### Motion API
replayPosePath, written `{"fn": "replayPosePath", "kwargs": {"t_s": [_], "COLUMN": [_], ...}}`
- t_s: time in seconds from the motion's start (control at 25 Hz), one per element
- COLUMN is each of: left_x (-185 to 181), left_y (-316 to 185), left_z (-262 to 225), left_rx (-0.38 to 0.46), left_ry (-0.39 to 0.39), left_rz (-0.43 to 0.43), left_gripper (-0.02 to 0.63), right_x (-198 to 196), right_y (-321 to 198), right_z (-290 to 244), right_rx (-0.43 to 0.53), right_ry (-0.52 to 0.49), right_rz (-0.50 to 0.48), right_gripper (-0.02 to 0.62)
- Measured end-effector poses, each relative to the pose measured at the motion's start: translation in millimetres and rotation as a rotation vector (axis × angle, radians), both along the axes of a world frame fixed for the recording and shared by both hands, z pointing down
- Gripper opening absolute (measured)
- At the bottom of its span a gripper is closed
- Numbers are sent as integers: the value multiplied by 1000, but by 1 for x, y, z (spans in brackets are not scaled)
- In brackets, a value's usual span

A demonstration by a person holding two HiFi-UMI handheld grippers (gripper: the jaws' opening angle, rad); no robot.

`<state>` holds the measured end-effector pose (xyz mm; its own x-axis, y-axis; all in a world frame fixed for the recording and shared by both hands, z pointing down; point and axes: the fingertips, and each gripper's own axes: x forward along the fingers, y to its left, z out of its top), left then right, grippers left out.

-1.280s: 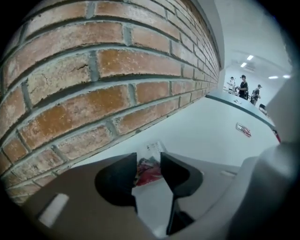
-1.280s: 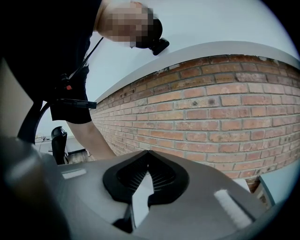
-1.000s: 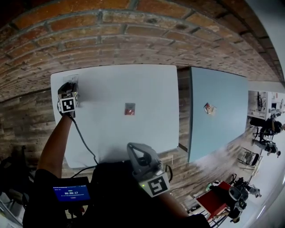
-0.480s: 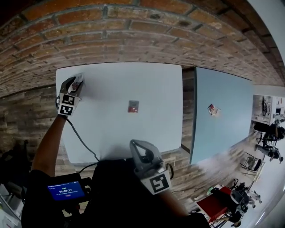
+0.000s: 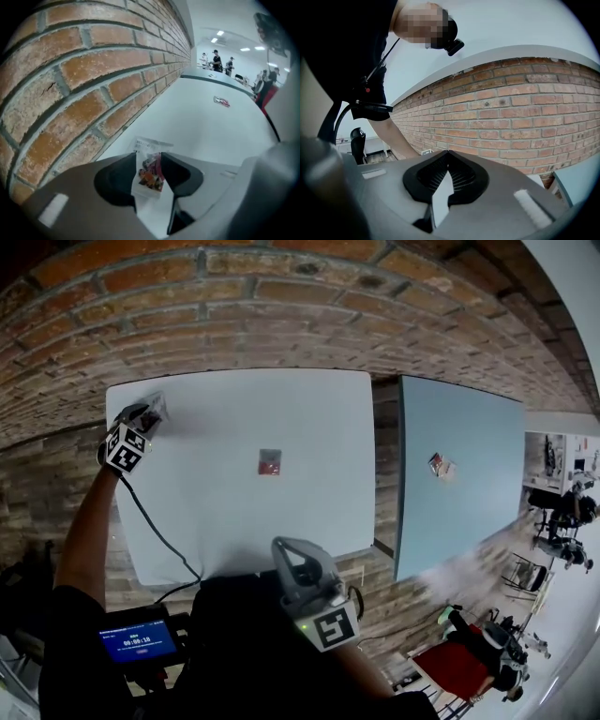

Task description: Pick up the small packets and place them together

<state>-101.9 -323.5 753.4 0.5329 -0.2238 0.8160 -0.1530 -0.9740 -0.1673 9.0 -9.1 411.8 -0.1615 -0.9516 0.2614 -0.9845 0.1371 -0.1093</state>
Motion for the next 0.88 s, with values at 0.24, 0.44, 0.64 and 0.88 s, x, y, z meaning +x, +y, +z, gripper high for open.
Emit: {"fn": "replayPosePath", "kwargs": {"t_s": [0.24, 0.44, 0.64, 0.88], "left_x": [-22, -22, 10, -3], "left_y": [-6, 0, 15, 11], "left_z": [2, -3, -40, -26], "left_rx": [-253, -221, -45, 2], "left_ry": [127, 162, 179, 75], "left_rz": [-590, -724, -316, -84], "left_gripper": [164, 164, 164, 164], "right_x": [-1, -4, -1, 0], "right_y": [-2, -4, 1, 10], "right_z": [1, 1, 4, 11], "right_rx": [2, 11, 7, 0], "right_ry": [-4, -10, -9, 88], "right_rz": [-1, -18, -18, -21], "right_gripper": [3, 3, 3, 3]}}
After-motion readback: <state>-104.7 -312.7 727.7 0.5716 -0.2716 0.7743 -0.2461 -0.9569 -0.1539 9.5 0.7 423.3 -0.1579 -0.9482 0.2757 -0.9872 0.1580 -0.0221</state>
